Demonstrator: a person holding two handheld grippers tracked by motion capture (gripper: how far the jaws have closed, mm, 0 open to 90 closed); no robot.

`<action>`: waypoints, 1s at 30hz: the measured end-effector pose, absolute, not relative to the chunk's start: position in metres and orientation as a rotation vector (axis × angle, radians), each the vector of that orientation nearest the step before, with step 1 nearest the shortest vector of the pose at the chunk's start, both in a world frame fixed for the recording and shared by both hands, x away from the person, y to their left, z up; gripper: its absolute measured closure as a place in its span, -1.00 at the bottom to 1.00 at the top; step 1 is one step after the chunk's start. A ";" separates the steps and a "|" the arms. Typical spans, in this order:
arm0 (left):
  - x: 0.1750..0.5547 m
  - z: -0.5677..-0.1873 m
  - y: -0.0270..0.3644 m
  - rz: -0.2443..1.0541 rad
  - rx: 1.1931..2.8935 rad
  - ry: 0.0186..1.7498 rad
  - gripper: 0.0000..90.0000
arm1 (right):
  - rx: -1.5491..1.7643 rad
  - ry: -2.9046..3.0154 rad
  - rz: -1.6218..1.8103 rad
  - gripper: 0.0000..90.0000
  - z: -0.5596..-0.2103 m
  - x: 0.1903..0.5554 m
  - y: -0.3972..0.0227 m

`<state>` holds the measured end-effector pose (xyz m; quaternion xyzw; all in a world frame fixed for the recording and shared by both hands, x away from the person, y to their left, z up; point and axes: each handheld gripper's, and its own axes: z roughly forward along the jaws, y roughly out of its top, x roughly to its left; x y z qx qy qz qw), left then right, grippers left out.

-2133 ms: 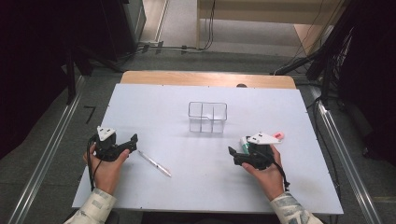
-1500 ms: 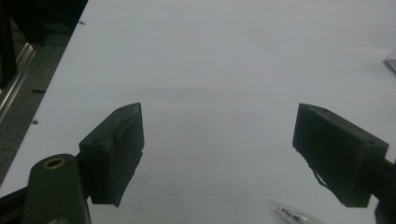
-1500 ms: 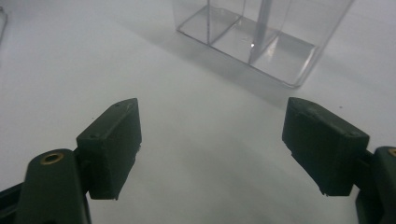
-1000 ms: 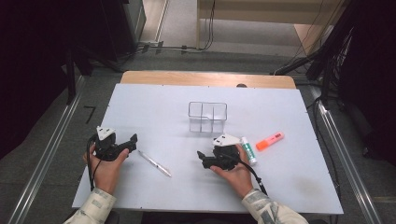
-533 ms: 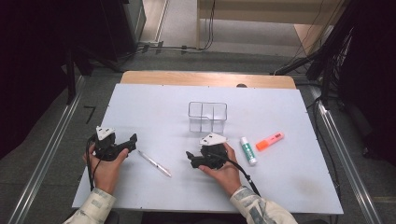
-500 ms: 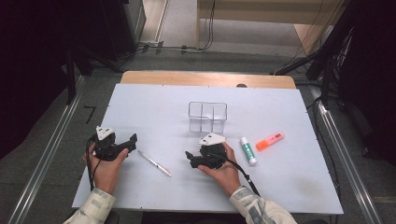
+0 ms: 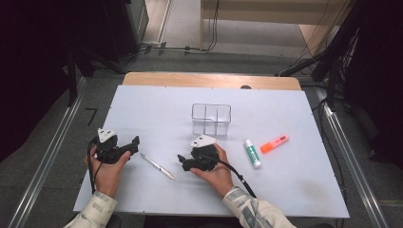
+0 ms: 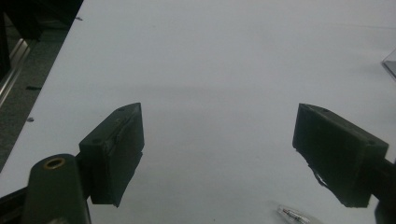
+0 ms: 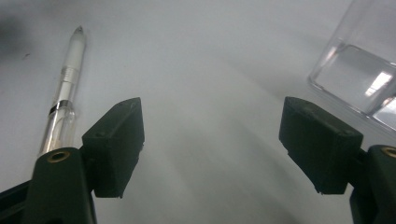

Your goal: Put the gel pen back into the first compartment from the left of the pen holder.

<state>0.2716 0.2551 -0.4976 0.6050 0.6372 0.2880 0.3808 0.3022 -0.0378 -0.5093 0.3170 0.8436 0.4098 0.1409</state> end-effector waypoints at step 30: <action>0.272 -0.498 0.257 0.713 1.550 1.616 -0.62 | 0.759 2.542 1.202 -0.49 -0.510 0.294 0.041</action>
